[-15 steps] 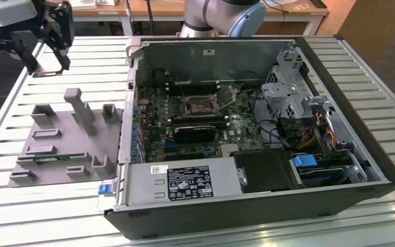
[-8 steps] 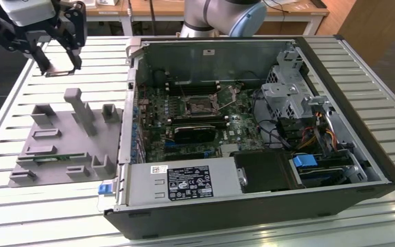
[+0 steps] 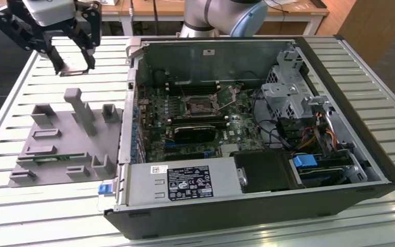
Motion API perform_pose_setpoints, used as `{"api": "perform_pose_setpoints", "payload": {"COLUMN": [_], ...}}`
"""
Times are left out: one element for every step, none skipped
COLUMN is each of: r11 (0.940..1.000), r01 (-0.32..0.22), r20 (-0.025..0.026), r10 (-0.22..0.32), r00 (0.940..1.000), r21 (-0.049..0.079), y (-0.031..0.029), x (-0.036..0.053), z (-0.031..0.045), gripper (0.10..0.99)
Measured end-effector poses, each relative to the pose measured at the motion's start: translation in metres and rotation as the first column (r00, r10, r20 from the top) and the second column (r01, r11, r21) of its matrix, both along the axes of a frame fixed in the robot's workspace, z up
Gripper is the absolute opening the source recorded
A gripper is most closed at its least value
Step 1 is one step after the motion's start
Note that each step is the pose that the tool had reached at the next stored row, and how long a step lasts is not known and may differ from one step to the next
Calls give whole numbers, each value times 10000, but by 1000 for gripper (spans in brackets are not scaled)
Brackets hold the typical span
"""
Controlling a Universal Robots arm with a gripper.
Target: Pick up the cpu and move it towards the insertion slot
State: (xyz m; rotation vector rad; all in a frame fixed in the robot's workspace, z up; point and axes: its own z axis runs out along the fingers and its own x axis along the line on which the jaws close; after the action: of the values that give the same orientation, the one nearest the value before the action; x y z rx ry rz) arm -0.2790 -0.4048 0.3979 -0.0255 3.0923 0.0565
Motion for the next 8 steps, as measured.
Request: {"api": "perform_pose_setpoints", "payload": {"r11": [10000, 10000, 10000, 10000, 10000, 10000, 10000, 10000], "r01": [-1, 0, -1, 0, 0, 0, 0, 0], "r20": [0, 0, 0, 0, 0, 0, 0, -1], "r10": [1, 0, 1, 0, 0, 0, 0, 0], "r00": [10000, 10000, 10000, 10000, 10000, 10000, 10000, 10000], "r21": [0, 0, 0, 0, 0, 0, 0, 0], "y": [0, 0, 0, 0, 0, 0, 0, 0], "x": [28, 59, 88, 118, 147, 176, 205, 234], "z": [0, 0, 0, 0, 0, 0, 0, 0], "gripper": [537, 537, 537, 537, 537, 537, 537, 537]}}
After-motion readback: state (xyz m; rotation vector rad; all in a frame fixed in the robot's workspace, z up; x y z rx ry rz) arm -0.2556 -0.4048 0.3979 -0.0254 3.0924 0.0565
